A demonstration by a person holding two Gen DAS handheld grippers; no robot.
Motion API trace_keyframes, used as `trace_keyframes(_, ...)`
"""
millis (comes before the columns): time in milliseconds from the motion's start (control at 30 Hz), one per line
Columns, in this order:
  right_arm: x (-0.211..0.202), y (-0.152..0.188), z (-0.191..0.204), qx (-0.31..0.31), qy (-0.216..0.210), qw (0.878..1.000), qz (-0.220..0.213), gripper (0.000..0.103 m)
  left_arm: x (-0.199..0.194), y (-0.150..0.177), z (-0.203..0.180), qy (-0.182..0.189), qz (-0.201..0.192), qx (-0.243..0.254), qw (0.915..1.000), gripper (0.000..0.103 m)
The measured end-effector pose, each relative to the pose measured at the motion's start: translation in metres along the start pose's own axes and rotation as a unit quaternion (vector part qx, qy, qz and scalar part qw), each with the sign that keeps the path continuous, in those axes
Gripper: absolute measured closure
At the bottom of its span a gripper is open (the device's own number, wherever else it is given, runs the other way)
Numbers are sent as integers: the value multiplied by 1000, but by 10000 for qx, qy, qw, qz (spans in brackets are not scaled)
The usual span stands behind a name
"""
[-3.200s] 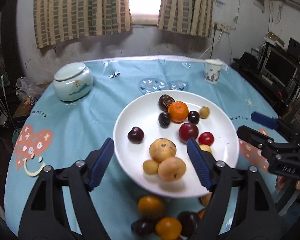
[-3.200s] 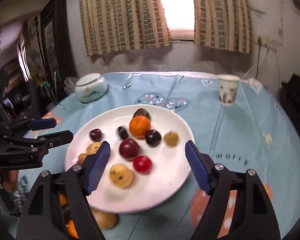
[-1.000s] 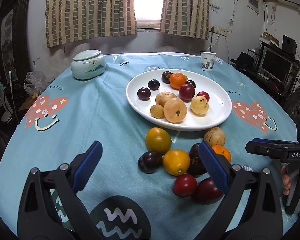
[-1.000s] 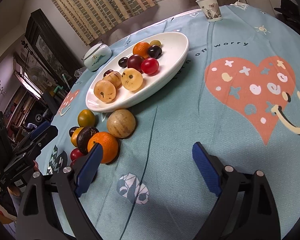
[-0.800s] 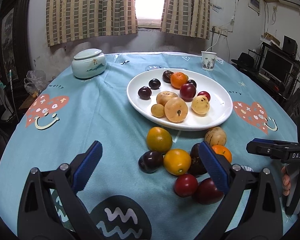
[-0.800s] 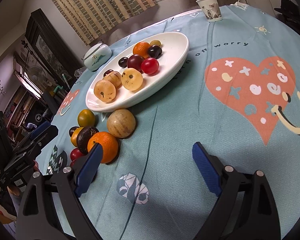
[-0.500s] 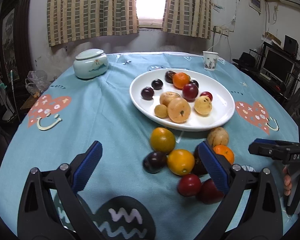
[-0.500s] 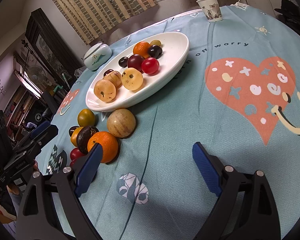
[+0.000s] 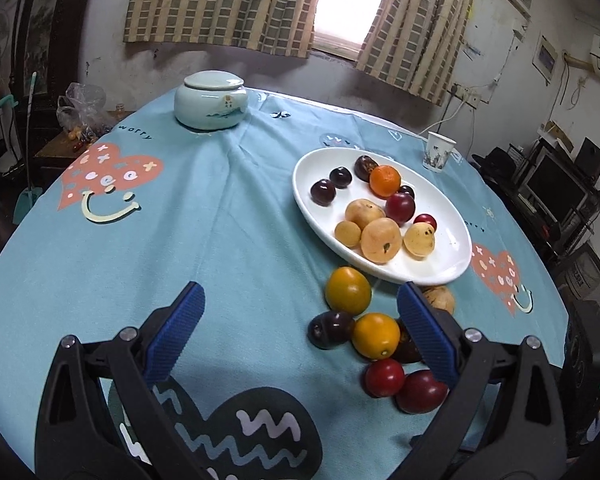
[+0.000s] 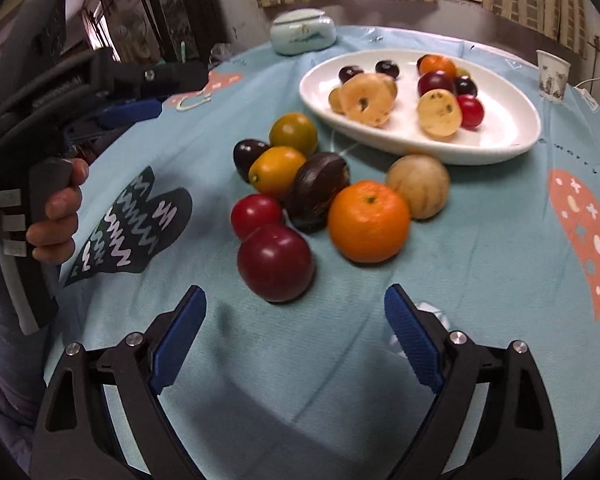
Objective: Organize fruits
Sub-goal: 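Grasp a red apple with the right tool while the left tool grasps a red fruit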
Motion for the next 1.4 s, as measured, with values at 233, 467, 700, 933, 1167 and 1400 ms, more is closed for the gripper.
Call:
trace_keyframes(233,17,-4,15,-344,57,9994,-6,63,-1,4,-12,205,121,120,9996,5)
trace_keyframes(467,-10,1,-1,-276,-133,9992,-259,64,1,31,-51,639,620,943,9915,5)
trace_keyframes(700,-51,7,-58,290,105,9974,-654,64,14,69,-76,443,1034,1983,9737,20)
trace_keyframes(933,-52,9,-54,167,-157,9970,-742,64,26,77,-71,215,1150,2048,9718,42)
trace_keyframes(1167,-55,10,-50,196,-207,9967,-754,64,14,79,-86,642,1070,2258,9662,74)
trace_keyframes(1400,-62,-8,-48,-37,-89,9962,-868,64,-18,26,-98,985,422,1920,9755,74)
Point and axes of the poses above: each gripper's, at about its wrist camera, not at the fingertips, and x roughly the way its jaws point, z to its left, y to its underside, the point moved 6 cm from there along x, roughly the way its jaws point, and after that the axes turned 11 degrees about -z, right-handed, at the moved point
